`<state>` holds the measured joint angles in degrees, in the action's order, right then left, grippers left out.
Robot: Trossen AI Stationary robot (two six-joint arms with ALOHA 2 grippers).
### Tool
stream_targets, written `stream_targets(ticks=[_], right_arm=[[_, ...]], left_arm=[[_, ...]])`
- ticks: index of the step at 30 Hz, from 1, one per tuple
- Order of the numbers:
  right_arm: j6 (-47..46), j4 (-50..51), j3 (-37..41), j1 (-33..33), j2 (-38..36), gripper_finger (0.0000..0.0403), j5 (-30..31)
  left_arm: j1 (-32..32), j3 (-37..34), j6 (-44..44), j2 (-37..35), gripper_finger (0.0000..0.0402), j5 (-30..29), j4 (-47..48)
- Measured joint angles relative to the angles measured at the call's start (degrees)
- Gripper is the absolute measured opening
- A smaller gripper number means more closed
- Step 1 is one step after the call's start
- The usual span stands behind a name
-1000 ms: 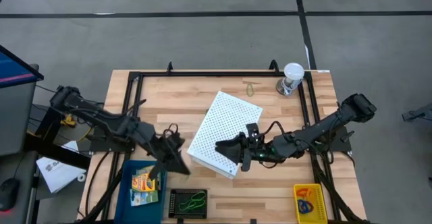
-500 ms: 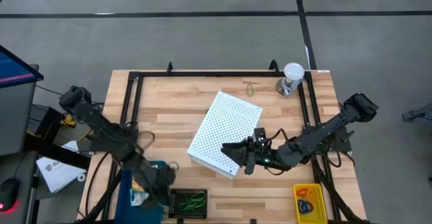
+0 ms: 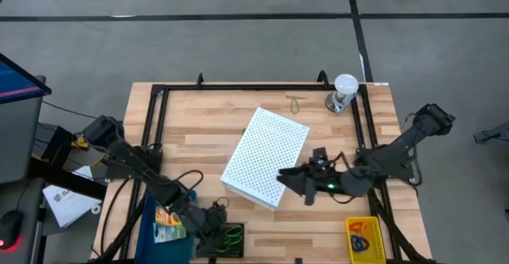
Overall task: Pick & Place Office Desk Supplies
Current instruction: Put the green rubber band into the black bin
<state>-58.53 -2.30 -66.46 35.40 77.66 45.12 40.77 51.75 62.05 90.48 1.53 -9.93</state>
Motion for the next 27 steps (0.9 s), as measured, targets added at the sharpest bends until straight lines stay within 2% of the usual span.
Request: stream_targets(ticks=[9,18,22,27], right_arm=[[0.0,13.9,0.0,5.1,-6.8,0.0191,2.9],[0.0,17.3,0.0,8.1,-8.2,0.0191,7.0],[-0.7,17.3,0.0,8.6,-8.1,0.0191,7.9],[-0.7,17.3,0.0,8.6,-8.1,0.0191,8.4]], left_arm=[[-2.3,0.0,1.9,1.9,0.0,-4.7,4.8],[-3.6,0.0,1.9,1.9,0.0003,-5.6,8.2],[-3.6,0.0,2.1,1.9,0.0023,-3.9,8.5],[-3.2,0.0,2.5,1.8,0.007,-2.1,8.6]])
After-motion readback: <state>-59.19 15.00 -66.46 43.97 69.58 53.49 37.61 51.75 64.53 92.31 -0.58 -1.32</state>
